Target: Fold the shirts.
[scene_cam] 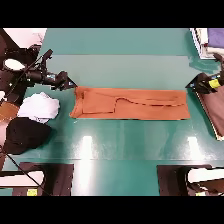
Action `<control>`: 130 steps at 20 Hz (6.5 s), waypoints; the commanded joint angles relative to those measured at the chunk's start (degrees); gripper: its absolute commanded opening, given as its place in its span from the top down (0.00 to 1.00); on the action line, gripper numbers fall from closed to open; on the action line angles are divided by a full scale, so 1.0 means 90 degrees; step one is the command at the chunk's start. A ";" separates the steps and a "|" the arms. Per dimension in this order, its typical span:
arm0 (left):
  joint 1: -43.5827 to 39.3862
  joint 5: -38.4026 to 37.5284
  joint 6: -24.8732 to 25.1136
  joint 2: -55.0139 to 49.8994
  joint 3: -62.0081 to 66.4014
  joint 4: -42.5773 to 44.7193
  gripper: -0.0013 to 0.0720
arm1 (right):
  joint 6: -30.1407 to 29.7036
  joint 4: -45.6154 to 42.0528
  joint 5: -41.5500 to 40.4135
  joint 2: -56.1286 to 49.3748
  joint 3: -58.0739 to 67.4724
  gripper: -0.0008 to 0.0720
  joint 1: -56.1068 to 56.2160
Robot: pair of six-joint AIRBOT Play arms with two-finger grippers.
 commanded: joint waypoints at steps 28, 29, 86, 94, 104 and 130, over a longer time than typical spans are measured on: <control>-0.3456 0.1188 -0.0607 -0.1841 0.1875 0.0270 0.95 | -0.1377 0.1086 -0.0143 0.0287 -0.1486 0.97 -0.0216; -0.3585 0.1154 -0.0617 -0.2127 0.2149 0.0270 0.95 | -0.1246 0.1086 0.0000 0.0493 -0.1277 0.97 -0.0078; -0.0352 -0.1231 -0.0879 -0.0029 0.3684 0.2786 0.95 | -0.0148 -0.0202 -0.1926 0.0869 -0.1486 0.33 0.4029; -0.0352 -0.1137 -0.0818 -0.0029 0.3684 0.2730 0.95 | -0.0597 0.2234 -0.1855 -0.1168 -0.0835 0.09 0.4051; -0.0352 -0.1188 -0.0716 -0.0027 0.3684 0.2589 0.94 | -0.0639 0.2752 -0.1399 -0.2327 0.0236 0.96 0.4816; -0.2567 0.0092 -0.0743 -0.0029 0.3679 0.2526 0.94 | -0.0415 0.2091 -0.2108 -0.0899 0.2642 0.97 -0.1039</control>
